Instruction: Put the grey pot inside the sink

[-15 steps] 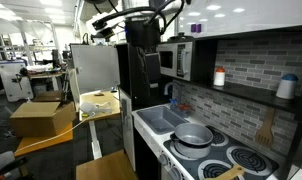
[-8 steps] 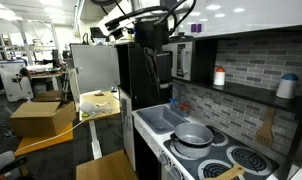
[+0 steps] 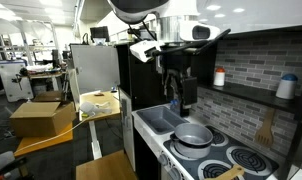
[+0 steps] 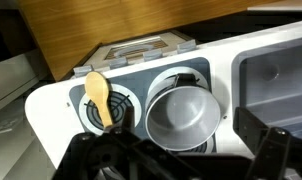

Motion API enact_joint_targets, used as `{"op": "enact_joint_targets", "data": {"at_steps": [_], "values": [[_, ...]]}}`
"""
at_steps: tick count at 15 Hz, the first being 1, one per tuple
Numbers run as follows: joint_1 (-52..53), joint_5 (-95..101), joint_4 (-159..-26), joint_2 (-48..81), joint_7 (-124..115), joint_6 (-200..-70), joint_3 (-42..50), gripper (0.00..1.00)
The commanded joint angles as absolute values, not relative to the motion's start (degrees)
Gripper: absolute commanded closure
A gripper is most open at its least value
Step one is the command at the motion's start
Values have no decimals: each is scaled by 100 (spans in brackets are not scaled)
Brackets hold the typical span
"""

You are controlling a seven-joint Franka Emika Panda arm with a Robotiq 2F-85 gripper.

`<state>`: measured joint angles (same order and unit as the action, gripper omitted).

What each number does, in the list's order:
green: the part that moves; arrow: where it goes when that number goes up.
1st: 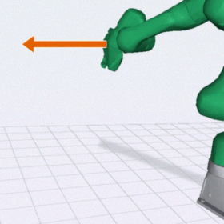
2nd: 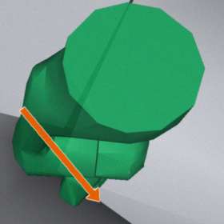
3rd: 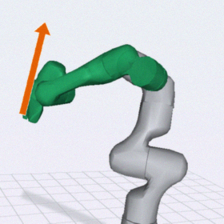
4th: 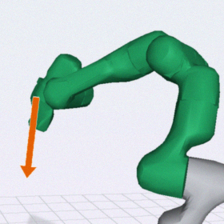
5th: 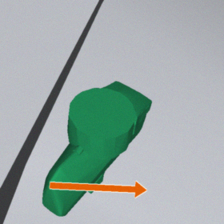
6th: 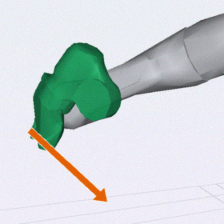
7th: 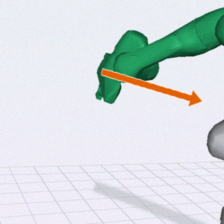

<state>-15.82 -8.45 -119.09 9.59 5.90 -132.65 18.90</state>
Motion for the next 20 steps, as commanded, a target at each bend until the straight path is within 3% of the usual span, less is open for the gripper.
{"op": "enact_joint_targets", "data": {"at_steps": [1, 11, 20], "values": [[-1809, -1079, -11357, 1399, 960, -12826, 1698, 0], [-2115, -1127, -10507, 2234, 1108, -12161, 1494, 0], [-2096, -989, -10558, 2207, 908, -12306, 1498, 0]]}}
